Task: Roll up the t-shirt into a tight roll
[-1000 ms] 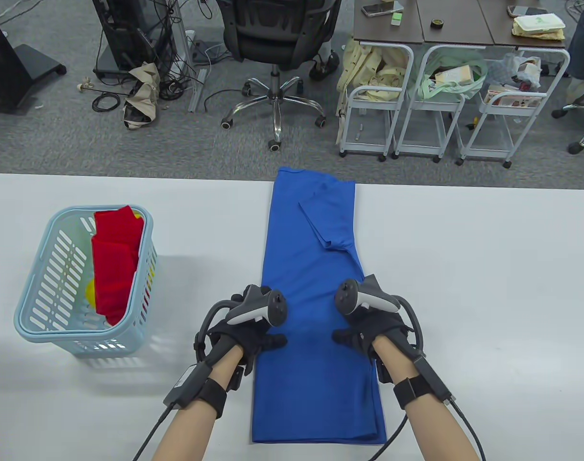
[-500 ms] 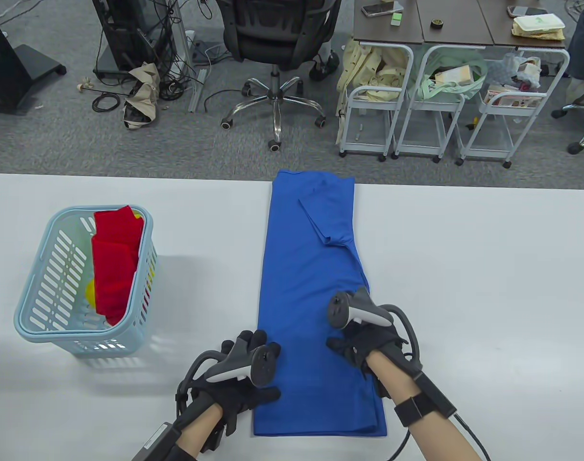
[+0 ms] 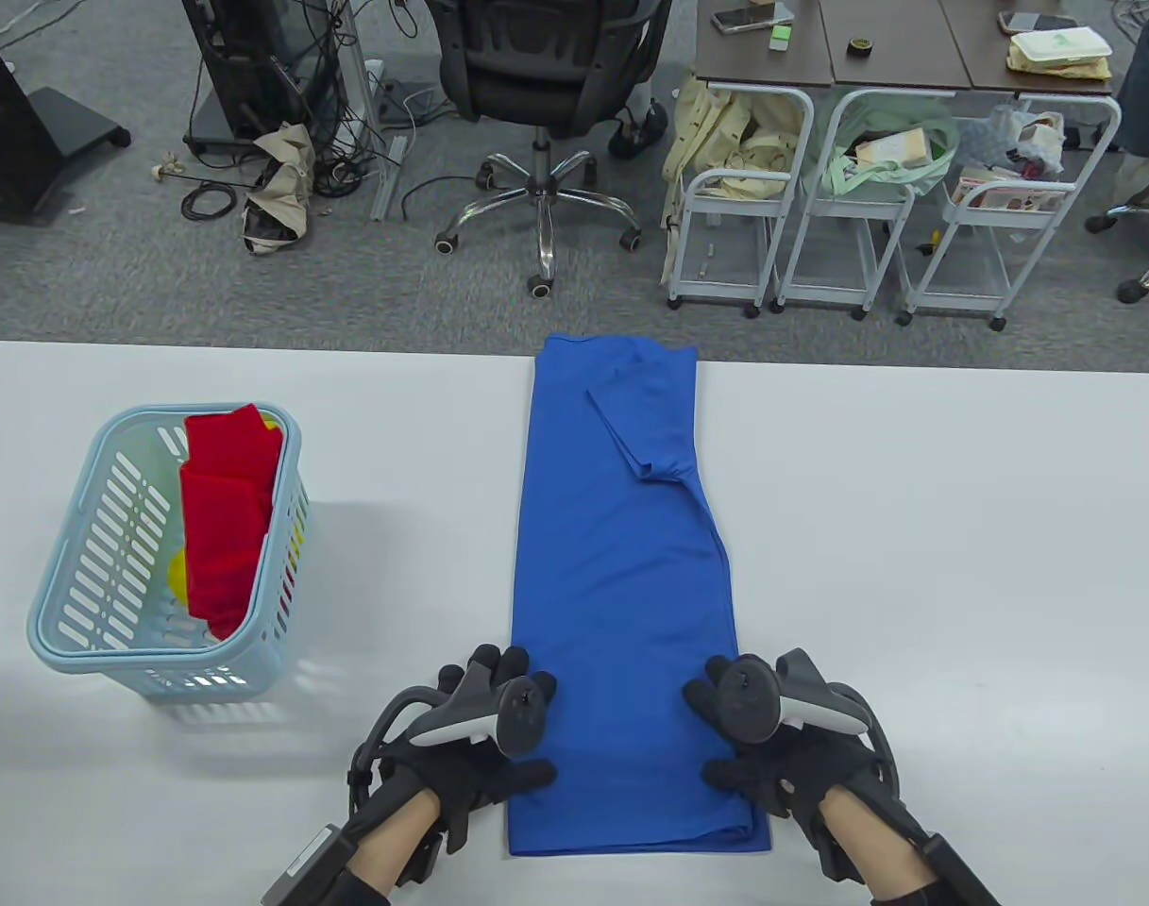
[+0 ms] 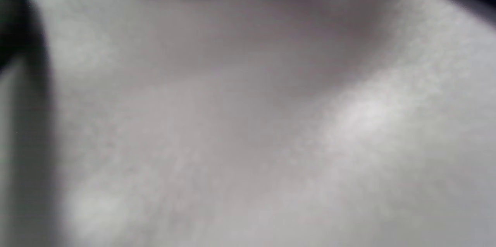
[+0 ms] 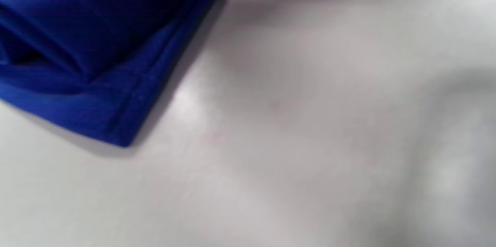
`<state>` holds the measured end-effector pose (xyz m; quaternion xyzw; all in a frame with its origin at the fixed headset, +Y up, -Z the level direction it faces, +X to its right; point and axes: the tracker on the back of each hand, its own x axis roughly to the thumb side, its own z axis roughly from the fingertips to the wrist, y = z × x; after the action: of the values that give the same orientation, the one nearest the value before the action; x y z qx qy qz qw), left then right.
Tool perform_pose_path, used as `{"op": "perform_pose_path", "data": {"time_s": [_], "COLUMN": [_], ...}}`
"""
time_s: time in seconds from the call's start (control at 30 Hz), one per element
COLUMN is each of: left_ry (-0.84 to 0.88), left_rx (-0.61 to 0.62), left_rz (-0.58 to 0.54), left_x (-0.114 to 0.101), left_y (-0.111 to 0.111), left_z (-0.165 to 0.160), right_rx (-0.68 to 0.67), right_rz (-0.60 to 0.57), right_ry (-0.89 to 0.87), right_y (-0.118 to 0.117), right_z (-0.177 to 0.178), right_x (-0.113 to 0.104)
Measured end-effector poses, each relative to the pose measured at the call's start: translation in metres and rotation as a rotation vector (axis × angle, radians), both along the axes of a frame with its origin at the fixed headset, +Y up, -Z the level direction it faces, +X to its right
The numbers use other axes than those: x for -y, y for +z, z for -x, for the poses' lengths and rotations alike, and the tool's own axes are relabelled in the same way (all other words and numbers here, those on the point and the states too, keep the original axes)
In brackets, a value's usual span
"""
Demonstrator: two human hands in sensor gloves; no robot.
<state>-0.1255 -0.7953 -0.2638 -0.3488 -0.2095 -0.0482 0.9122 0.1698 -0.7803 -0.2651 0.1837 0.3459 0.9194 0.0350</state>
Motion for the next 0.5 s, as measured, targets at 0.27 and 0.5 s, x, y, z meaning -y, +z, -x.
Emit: {"op": "perform_pose_path", "data": {"time_s": [0.27, 0.5], "left_ry": [0.039, 0.140], "left_rx": [-0.015, 0.083], "left_rz": [-0.055, -0.248], "left_x": [-0.001, -0.022], "left_y": [-0.009, 0.007], "left_z": [0.002, -0.006], "right_rx": [0.019, -0.038], "right_rz": [-0.053, -0.062], "right_ry": [0.016, -0.007], "right_y": [0.003, 0.018], "right_z": [0.007, 0.017], "right_x": [-0.003, -0.008]}}
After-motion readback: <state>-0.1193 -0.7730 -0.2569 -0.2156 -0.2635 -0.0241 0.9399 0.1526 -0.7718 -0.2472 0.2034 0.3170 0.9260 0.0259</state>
